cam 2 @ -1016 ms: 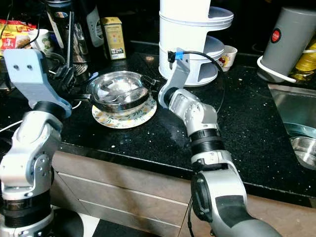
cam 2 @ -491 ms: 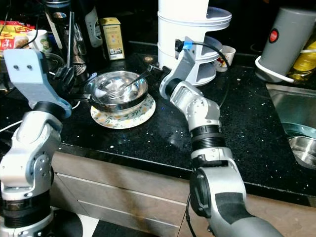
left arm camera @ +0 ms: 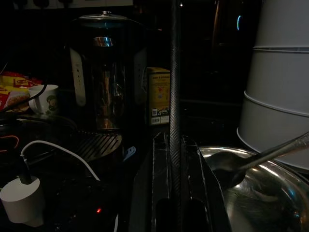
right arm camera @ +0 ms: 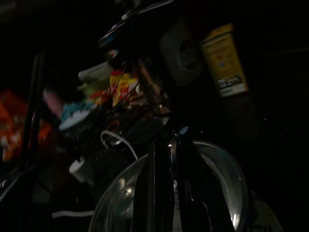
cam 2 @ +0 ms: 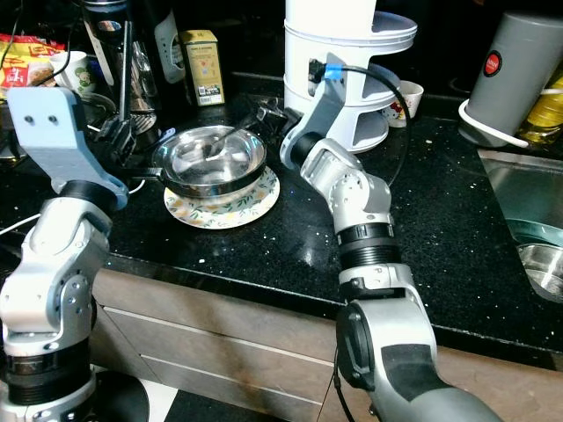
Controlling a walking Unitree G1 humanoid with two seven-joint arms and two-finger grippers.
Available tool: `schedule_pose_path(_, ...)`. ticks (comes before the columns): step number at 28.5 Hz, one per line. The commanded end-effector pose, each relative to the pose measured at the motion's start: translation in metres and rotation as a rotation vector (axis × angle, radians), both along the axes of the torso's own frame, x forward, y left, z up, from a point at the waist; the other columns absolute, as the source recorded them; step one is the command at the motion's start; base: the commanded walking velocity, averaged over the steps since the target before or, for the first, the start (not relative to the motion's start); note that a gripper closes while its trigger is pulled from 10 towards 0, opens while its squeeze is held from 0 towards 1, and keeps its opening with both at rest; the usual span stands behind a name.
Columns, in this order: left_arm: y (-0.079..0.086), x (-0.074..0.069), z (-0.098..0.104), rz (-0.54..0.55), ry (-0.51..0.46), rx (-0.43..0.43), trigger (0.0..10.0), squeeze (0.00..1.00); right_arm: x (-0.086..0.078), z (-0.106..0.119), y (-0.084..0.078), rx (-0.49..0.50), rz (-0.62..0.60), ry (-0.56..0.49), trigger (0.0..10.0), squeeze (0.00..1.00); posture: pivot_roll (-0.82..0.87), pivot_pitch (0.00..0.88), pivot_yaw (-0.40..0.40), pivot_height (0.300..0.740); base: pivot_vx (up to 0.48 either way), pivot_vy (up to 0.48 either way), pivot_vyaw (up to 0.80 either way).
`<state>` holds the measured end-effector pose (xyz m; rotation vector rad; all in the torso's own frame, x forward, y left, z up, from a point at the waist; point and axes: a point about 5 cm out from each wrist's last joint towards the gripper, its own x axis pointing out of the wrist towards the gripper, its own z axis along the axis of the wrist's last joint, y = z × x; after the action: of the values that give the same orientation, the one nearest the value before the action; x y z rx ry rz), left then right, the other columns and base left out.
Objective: Kitchen organization
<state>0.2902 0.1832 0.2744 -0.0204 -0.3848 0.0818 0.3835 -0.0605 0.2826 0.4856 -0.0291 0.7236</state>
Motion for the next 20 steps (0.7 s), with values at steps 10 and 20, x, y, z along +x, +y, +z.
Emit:
schedule_pose_path(10, -0.002, 0.003, -0.004, -0.012, 0.021, -0.014, 10.0, 0.00, -0.002, -0.017, 0.005, -0.141, 0.026, 0.029, 10.0, 0.58, 0.08, 0.000, -0.045, 0.740, 0.000, 0.000, 0.00)
schedule_pose_path(20, -0.003, 0.004, -0.003, -0.017, 0.017, -0.014, 10.0, 0.00, -0.007, -0.008, -0.001, -0.113, 0.048, -0.045, 10.0, 0.00, 0.08, 0.000, -0.047, 0.740, 0.000, 0.000, 0.00)
